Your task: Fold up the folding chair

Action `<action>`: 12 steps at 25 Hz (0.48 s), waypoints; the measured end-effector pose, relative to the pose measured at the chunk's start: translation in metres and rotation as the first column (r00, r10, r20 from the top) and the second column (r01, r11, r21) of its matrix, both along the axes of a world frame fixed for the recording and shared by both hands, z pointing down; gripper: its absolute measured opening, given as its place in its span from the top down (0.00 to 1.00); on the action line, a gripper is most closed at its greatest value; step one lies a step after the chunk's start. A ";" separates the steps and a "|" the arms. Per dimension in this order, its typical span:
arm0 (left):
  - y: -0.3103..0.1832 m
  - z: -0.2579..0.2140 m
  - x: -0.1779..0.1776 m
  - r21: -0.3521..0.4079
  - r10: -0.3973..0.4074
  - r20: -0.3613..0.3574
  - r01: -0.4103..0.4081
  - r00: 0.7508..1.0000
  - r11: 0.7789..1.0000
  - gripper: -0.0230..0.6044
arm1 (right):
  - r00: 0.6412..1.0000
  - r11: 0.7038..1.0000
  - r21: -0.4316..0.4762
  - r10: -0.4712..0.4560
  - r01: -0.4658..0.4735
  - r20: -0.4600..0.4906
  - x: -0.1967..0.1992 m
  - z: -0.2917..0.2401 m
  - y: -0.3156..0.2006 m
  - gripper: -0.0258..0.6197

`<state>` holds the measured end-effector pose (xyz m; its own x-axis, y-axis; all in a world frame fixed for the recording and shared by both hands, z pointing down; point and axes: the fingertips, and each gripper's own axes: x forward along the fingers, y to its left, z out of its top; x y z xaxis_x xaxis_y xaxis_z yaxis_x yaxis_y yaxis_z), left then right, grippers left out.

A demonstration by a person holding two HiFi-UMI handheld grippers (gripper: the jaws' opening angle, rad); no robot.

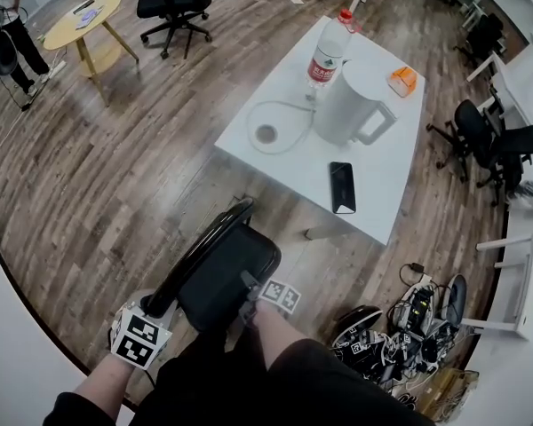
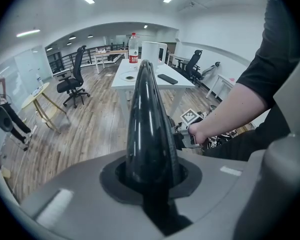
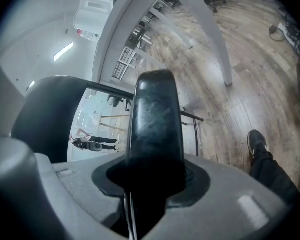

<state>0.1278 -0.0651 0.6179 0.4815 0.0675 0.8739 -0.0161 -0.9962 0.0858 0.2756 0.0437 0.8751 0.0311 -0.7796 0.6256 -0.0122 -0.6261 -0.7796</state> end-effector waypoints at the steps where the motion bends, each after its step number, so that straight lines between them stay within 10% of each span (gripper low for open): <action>1: 0.003 0.000 0.000 -0.008 -0.001 -0.004 0.001 1.000 1.000 0.85 | 1.000 1.000 -0.003 0.002 -0.002 -0.001 0.000 -0.001 -0.001 0.70; 12: 0.027 -0.003 0.000 -0.012 0.026 -0.006 -0.026 1.000 1.000 0.83 | 1.000 1.000 -0.011 0.019 -0.019 0.000 -0.002 -0.021 -0.022 0.73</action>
<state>0.1282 -0.0381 0.6153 0.4849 0.0908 0.8698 0.0100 -0.9951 0.0983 0.2733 0.0214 0.8545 0.0456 -0.7716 0.6345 0.0001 -0.6351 -0.7724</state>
